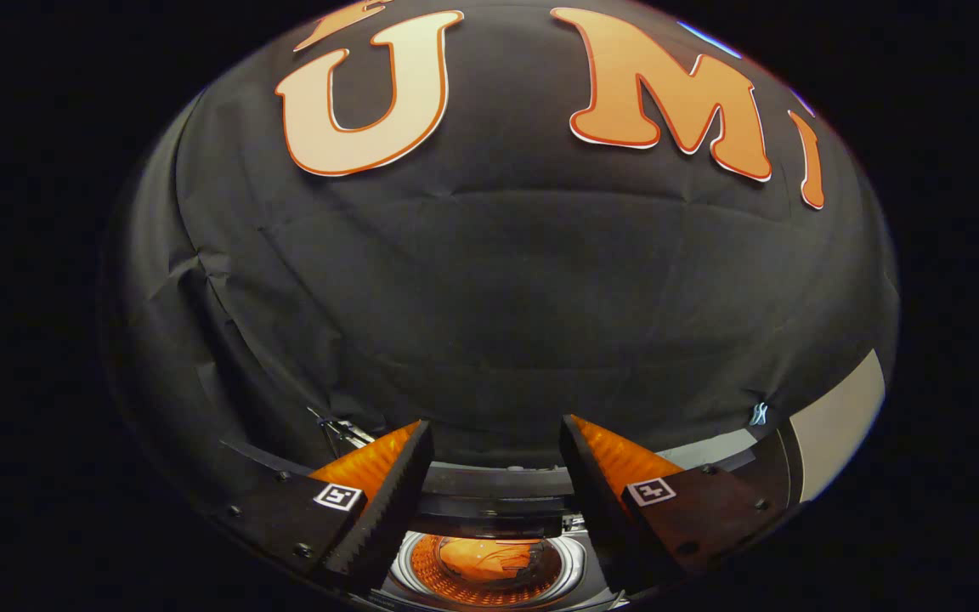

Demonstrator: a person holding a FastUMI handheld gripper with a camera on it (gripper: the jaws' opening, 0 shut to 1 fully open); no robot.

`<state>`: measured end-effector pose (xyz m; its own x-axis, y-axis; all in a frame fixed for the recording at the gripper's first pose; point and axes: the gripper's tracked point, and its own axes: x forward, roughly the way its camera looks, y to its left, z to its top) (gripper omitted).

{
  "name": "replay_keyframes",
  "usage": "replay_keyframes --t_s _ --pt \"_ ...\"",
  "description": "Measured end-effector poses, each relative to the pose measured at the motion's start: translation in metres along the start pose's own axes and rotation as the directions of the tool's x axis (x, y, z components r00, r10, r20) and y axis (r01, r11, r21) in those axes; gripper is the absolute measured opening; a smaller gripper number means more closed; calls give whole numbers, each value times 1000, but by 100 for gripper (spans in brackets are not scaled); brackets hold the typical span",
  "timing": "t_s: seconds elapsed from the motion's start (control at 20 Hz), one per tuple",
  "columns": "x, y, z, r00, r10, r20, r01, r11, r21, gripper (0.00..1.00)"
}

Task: Put the clothes into the washing machine and then close the washing machine lid.

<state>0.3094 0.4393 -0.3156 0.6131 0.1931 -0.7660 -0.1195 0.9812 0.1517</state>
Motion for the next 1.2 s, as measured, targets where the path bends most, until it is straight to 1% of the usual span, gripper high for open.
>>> replay_keyframes --t_s 0.7,0.9,1.0,1.05,1.2 --pt "6 0 1 1000 19 16 -18 1000 -14 97" --pt "10 2 -10 999 35 -16 -35 999 -18 97" --pt "17 4 -16 998 35 -57 -35 999 -3 97" --pt "18 8 -15 998 41 -56 -41 999 2 97" --pt "10 4 4 999 33 10 -32 999 -18 98"
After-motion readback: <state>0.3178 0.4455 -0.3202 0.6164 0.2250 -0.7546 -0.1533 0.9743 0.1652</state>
